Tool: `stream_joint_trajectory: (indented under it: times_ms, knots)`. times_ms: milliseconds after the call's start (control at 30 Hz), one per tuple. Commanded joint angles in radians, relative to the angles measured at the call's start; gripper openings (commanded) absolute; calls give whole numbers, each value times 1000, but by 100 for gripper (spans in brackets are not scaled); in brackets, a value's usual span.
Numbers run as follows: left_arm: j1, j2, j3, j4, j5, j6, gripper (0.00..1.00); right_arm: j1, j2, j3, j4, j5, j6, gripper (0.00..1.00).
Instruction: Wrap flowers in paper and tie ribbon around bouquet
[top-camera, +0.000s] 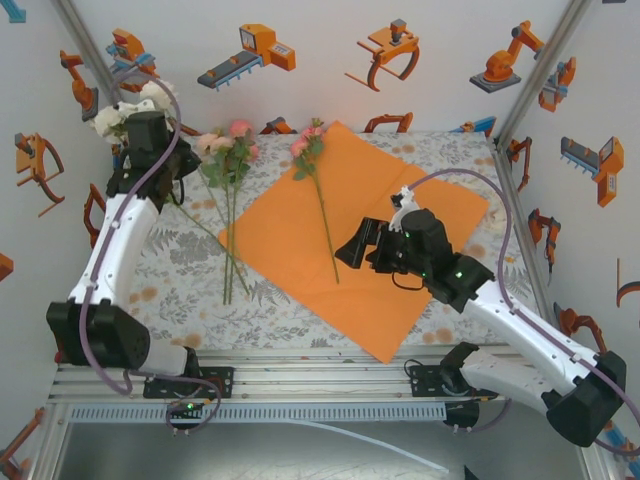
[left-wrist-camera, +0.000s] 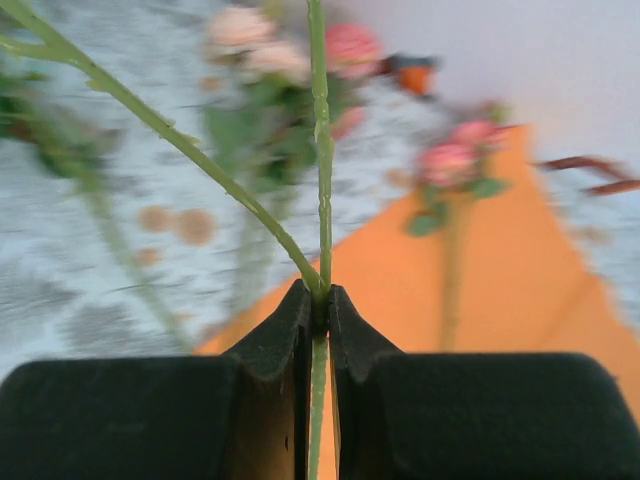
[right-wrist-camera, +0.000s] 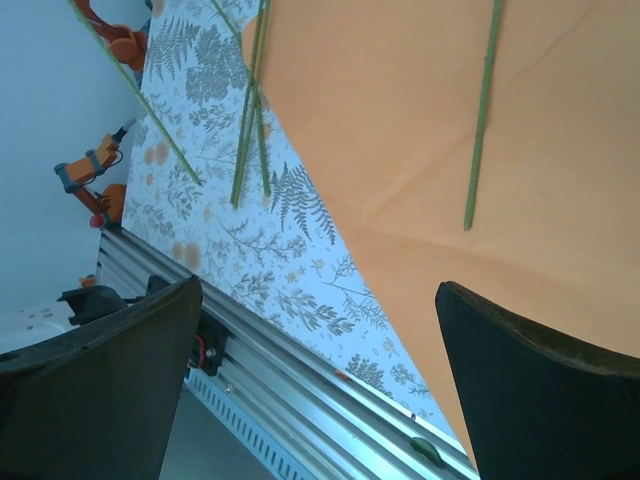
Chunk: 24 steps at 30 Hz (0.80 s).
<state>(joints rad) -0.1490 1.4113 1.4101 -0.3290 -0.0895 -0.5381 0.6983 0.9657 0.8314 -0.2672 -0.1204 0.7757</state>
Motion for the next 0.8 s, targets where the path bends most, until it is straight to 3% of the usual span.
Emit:
stream_joint_trajectory:
  times_ms: [0,133,333,433,767]
  knots:
    - [-105,68,-47,281,237,-242,0,8,-32,40,-26,65,-36,90]
    - [-293,325,211,203,229,-106,0,6,-59,41,-64,79,-43,91]
    - [-427,735,685,-13,280,-7,0,5,-109,8,-109,91,-38,91]
    - [-461,889,862,-108,252,-15,0,3,-125,-1,-124,101,-39,91]
    - [-455,1178,1091,-152,193,-206,0,1,-136,-23,-134,120,-51,91]
